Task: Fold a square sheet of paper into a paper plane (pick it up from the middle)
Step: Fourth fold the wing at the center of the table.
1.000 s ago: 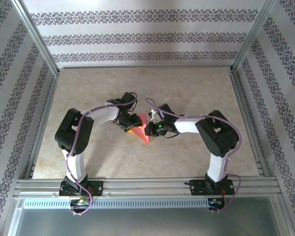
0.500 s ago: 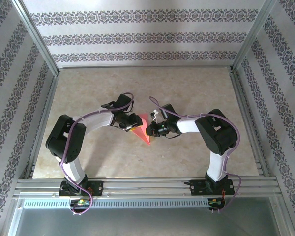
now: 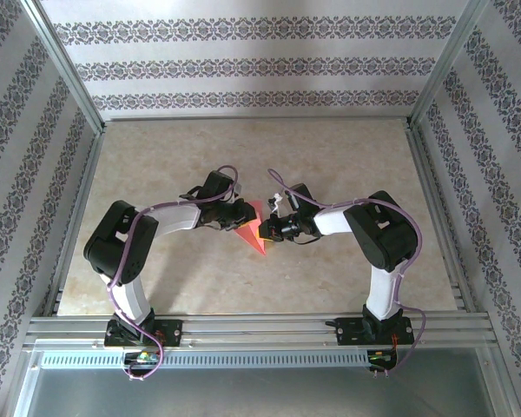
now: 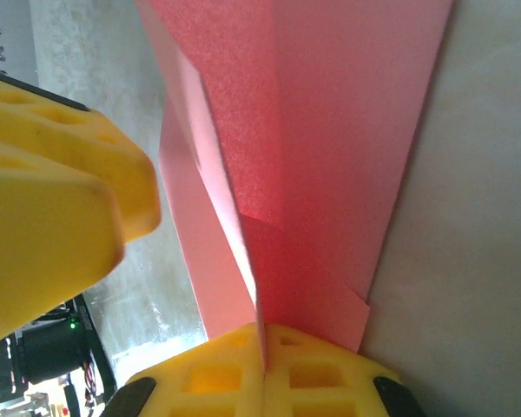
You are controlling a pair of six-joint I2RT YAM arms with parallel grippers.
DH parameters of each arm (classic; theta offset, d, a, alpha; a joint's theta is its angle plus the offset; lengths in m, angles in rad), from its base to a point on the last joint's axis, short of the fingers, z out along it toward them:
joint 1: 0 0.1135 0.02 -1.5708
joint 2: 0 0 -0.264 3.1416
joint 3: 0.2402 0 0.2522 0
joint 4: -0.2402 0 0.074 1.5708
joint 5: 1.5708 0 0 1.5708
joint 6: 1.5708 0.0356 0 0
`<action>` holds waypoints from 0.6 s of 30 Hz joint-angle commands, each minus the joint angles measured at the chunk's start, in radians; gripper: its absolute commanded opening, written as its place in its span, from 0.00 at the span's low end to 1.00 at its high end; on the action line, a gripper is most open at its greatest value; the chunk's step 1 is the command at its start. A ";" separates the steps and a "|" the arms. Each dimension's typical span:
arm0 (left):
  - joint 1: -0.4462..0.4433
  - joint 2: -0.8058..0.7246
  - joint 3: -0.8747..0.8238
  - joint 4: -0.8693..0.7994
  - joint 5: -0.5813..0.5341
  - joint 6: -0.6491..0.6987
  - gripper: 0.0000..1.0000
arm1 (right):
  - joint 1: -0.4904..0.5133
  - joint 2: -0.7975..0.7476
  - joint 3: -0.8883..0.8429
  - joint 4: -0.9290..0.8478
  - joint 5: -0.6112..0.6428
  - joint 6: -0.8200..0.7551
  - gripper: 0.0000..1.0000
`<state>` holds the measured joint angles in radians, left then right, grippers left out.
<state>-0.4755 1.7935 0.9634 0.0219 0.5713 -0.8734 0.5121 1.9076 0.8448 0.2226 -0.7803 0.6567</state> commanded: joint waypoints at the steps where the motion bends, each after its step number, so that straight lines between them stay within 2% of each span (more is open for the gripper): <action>1: 0.013 0.024 -0.024 0.114 0.036 -0.012 0.20 | -0.017 0.028 -0.024 -0.009 0.006 0.004 0.06; 18: 0.018 0.082 -0.063 0.188 0.054 -0.018 0.19 | -0.018 0.036 -0.023 -0.026 0.010 0.001 0.13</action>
<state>-0.4690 1.8534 0.9089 0.1604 0.6102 -0.8776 0.5056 1.9118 0.8417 0.2302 -0.7948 0.6601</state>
